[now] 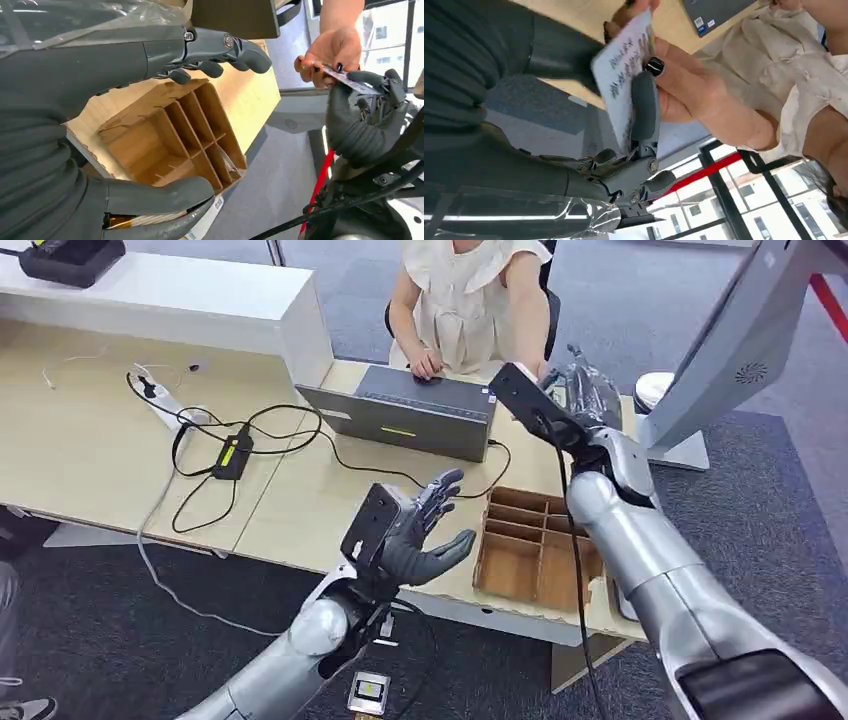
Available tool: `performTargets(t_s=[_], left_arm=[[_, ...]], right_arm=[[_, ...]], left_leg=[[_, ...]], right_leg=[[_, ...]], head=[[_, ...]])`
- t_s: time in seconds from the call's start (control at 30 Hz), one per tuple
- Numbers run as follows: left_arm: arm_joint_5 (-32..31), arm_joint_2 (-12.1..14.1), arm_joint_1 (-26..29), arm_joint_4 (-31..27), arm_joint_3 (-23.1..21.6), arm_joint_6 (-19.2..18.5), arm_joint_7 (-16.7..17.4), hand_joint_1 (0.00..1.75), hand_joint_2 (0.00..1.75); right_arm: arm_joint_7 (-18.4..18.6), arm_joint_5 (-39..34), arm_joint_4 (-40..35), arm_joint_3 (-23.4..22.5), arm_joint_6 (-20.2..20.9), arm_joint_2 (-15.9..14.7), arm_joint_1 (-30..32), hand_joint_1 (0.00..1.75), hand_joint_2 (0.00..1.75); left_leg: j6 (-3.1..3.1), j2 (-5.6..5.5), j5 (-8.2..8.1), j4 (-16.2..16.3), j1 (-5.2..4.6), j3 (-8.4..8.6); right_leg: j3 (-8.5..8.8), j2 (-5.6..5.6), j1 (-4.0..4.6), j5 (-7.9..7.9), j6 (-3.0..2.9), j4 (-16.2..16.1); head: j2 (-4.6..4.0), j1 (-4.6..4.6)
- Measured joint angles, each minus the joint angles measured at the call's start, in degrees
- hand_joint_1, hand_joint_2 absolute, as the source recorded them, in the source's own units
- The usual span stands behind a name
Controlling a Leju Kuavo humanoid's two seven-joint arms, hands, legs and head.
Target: Pass the card to the sensor for recognition and then transmit it.
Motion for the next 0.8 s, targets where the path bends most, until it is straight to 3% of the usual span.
performTargets(t_s=[0.47, 0.63, 0.8], left_arm=[[-0.24, 0.57, 0.05, -0.02, -0.09, 0.98, 0.37, 0.0, 1.75], [-1.22, 0.87, 0.71, -0.55, 0.11, 1.46, 0.63, 0.0, 1.75], [-2.12, 1.25, 1.64, -1.09, 0.44, 2.58, 0.41, 0.0, 1.75]], right_arm=[[-1.79, -2.69, 2.71, 1.2, -3.48, 0.37, -0.56, 0.0, 1.75], [-8.02, -9.99, 2.23, 0.96, -8.78, 0.5, -1.07, 0.0, 1.75], [-12.13, -17.62, -1.01, -0.33, -10.23, 0.39, -0.09, 0.0, 1.75]], left_leg=[[0.0, 0.0, 0.01, 0.01, 0.0, 0.0], [0.0, 0.0, 0.0, 0.0, 0.0, 0.0], [0.0, 0.0, 0.0, 0.0, 0.0, 0.04]], right_leg=[[0.0, 0.0, 0.0, 0.0, 0.0, 0.0], [0.0, 0.0, 0.0, 0.0, 0.0, 0.0], [0.01, 0.0, 0.01, 0.0, 0.0, 0.0]], head=[[0.02, 0.0], [0.02, 0.0], [0.0, 0.02]])
